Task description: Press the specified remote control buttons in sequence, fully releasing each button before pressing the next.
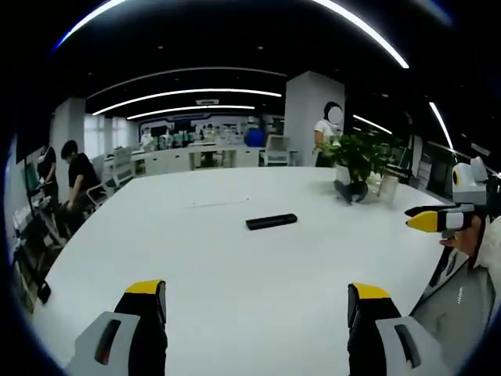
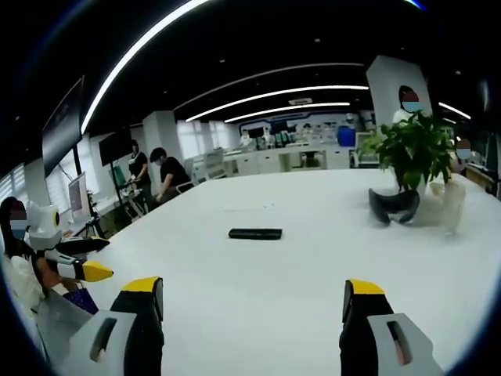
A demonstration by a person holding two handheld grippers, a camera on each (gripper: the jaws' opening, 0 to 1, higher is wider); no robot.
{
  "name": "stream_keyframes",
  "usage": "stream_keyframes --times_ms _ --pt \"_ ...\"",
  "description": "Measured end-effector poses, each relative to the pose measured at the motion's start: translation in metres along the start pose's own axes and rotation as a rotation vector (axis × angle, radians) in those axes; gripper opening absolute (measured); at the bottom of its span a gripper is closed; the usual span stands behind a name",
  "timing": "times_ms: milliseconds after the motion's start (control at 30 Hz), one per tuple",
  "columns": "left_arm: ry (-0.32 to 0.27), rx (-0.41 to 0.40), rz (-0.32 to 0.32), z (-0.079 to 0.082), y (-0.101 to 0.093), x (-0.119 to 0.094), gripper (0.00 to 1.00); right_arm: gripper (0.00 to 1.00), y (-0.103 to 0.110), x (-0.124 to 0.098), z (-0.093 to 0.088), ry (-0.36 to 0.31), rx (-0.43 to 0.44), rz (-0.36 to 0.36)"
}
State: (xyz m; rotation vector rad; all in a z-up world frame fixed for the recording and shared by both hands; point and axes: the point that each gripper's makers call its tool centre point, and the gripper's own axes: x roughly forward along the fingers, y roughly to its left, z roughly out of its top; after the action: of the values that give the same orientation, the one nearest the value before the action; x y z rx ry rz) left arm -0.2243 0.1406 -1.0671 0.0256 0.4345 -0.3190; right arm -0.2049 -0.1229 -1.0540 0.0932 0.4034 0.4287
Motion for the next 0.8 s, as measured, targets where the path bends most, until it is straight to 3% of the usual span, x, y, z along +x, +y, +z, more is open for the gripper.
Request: stream_keyframes --times_ms 800 --pt "0.009 0.009 -0.006 0.0010 0.0022 0.0035 0.99 0.94 -0.0002 0.0012 -0.0023 0.006 0.006 0.002"
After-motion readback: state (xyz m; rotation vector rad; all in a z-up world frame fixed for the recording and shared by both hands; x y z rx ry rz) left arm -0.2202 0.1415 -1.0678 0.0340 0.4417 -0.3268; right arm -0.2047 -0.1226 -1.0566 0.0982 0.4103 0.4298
